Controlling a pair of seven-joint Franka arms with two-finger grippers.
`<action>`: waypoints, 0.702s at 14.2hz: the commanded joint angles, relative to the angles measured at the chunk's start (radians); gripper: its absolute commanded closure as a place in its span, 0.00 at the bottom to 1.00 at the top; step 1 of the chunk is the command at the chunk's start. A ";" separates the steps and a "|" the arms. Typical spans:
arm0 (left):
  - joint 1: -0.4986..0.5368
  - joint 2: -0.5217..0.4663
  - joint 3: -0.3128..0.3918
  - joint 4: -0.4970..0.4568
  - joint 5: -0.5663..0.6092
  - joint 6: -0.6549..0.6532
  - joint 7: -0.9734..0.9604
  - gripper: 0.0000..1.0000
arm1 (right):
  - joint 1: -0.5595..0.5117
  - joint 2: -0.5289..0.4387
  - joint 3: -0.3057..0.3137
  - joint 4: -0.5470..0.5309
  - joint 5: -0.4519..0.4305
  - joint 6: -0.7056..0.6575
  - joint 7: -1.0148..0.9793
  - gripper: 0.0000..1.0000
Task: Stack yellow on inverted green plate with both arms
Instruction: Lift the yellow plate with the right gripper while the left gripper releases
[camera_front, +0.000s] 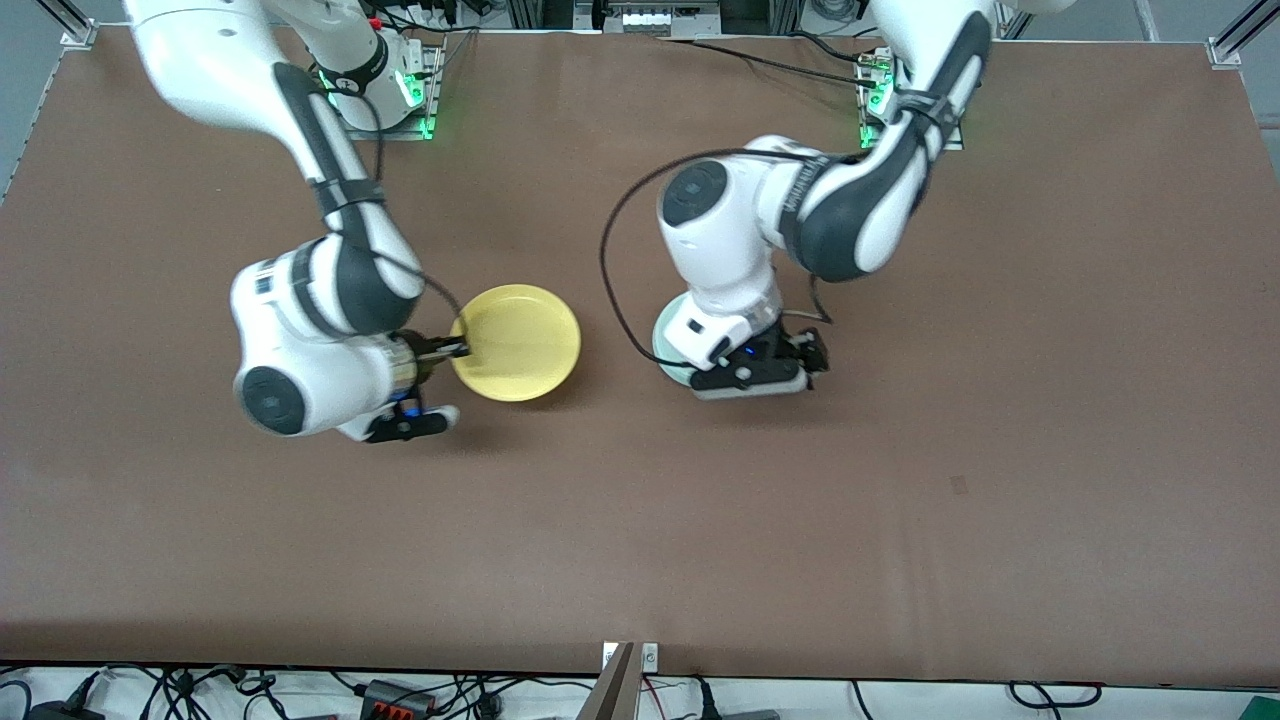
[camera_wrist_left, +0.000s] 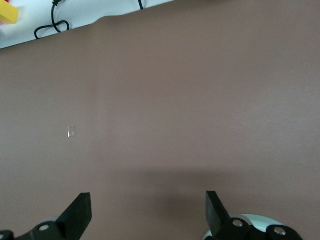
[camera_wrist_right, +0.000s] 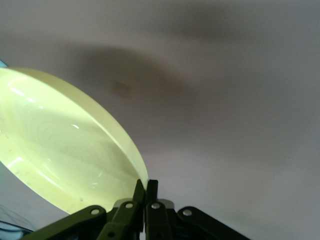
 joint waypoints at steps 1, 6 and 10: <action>0.105 -0.069 -0.017 -0.034 -0.114 -0.026 0.204 0.00 | 0.073 0.046 -0.009 0.045 0.119 0.080 0.098 1.00; 0.279 -0.130 -0.017 -0.037 -0.347 -0.168 0.421 0.00 | 0.232 0.113 -0.009 0.036 0.157 0.234 0.268 1.00; 0.308 -0.289 -0.017 -0.203 -0.378 -0.207 0.444 0.00 | 0.304 0.170 -0.009 0.036 0.235 0.300 0.334 1.00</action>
